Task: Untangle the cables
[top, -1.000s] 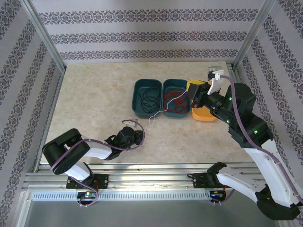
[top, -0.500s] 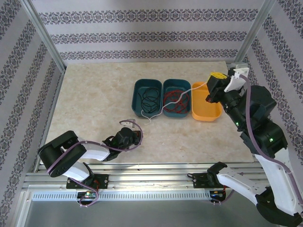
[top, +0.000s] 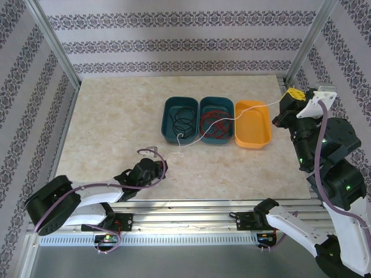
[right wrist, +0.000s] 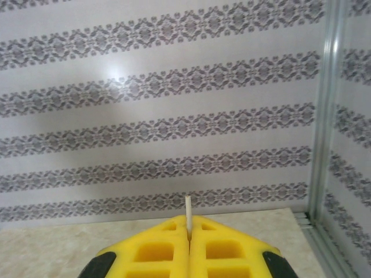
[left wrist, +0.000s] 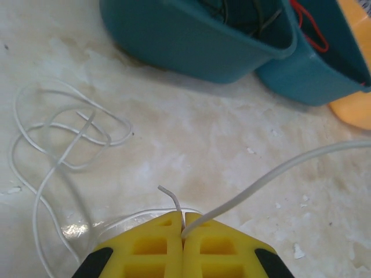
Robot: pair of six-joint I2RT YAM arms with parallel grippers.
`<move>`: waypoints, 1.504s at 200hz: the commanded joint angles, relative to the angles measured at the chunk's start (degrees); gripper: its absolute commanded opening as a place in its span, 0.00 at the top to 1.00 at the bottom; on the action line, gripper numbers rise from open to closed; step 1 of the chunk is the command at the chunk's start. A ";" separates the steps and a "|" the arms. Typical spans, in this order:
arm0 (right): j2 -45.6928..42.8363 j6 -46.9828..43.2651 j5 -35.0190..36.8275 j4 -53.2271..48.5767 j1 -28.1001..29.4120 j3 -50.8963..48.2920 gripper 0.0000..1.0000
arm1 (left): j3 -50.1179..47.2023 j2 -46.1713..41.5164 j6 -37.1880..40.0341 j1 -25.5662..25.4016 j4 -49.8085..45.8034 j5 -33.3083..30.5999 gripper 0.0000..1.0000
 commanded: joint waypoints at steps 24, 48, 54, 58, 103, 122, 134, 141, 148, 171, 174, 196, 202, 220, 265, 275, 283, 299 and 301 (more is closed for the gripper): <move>0.91 -3.22 6.26 -0.09 -0.26 4.35 1.00 | -0.46 -9.06 2.22 0.11 -11.21 -4.95 1.00; 2.53 -5.36 10.22 -0.79 -0.30 6.10 1.00 | -0.66 -13.01 2.24 0.11 -15.50 -6.73 1.00; 2.53 -6.08 11.55 -0.30 -0.31 5.99 1.00 | -1.00 -14.14 2.22 0.16 -16.30 -7.08 1.00; 2.47 -6.48 12.28 0.11 -0.33 6.04 1.00 | -1.19 -14.79 2.13 0.20 -16.75 -7.33 1.00; 1.47 -8.72 15.72 2.46 -0.38 5.76 1.00 | -3.09 -21.91 1.13 0.38 -21.71 -10.01 1.00; 2.36 -8.17 14.79 1.33 -0.34 5.83 1.00 | -2.47 -22.94 2.18 0.39 -23.02 -10.12 1.00; 3.37 -8.18 14.60 0.83 -0.34 5.86 1.00 | -1.75 -23.15 2.83 0.38 -23.68 -9.96 1.00; 4.09 -8.27 14.50 0.68 -0.39 5.85 1.00 | -1.30 -23.04 3.15 0.39 -24.08 -9.89 1.00; 4.77 -8.35 14.40 0.63 -0.34 5.91 1.00 | -0.85 -23.02 3.53 0.38 -24.31 -9.64 1.00; 7.61 -8.81 13.84 0.33 -0.58 6.55 1.00 | 0.11 -23.04 4.26 0.38 -24.65 -8.58 1.00; 8.02 -8.88 13.78 0.24 -0.71 6.64 1.00 | 0.20 -23.08 4.36 0.44 -24.67 -8.45 1.00; 11.02 -8.95 11.92 -0.03 -1.75 7.59 1.00 | 0.81 -23.04 4.77 0.42 -24.66 -7.51 1.00; 11.71 -8.82 11.25 -0.03 -2.14 7.83 1.00 | 0.93 -23.01 4.90 0.38 -24.65 -7.28 1.00; 13.78 -8.20 8.85 0.02 -3.74 8.41 1.00 | 1.37 -22.98 5.26 0.38 -24.76 -6.89 1.00; 17.58 -5.07 1.23 0.01 -8.90 9.98 1.00 | 1.55 -23.09 5.41 0.42 -24.92 -6.77 1.00; 18.41 -4.49 -0.25 -0.03 -10.14 10.25 1.00 | 1.45 -23.03 5.30 0.34 -24.88 -6.82 1.00; 18.96 -4.06 -1.48 0.06 -11.17 10.27 1.00 | 1.43 -23.12 5.29 0.38 -24.88 -6.79 1.00; 19.72 -3.37 -3.61 0.42 -13.25 9.71 1.00 | 1.30 -23.25 5.08 0.38 -25.00 -6.80 1.00; 19.75 -3.28 -3.71 0.41 -13.50 9.66 1.00 | 1.24 -23.32 4.99 0.38 -25.06 -6.74 1.00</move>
